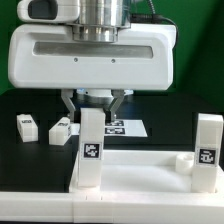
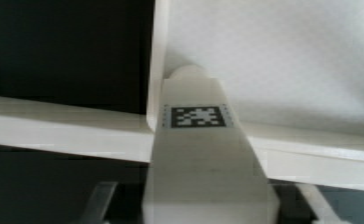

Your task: Assemble desk

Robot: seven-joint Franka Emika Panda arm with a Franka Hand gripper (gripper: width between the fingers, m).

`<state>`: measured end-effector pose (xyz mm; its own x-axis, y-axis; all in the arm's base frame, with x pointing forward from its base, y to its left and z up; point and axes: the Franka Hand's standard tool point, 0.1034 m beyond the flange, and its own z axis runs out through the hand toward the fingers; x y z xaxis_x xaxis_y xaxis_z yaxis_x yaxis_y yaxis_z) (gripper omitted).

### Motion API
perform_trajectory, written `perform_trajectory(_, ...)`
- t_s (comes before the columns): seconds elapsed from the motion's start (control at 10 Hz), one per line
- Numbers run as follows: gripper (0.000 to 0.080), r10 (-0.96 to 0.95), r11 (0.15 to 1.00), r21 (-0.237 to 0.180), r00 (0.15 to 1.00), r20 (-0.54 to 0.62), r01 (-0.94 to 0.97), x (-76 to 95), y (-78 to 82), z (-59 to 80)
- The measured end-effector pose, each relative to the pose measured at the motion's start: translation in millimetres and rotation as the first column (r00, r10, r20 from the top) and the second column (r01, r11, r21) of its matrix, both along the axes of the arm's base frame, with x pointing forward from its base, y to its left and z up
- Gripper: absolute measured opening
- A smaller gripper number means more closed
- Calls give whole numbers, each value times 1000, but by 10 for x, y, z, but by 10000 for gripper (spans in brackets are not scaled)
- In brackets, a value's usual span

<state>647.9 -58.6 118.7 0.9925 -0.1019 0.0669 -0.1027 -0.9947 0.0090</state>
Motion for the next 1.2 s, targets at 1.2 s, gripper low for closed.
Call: perform_trajectory(1.2, 290, -908, 416, 83, 419, -22, 906, 7, -39, -19)
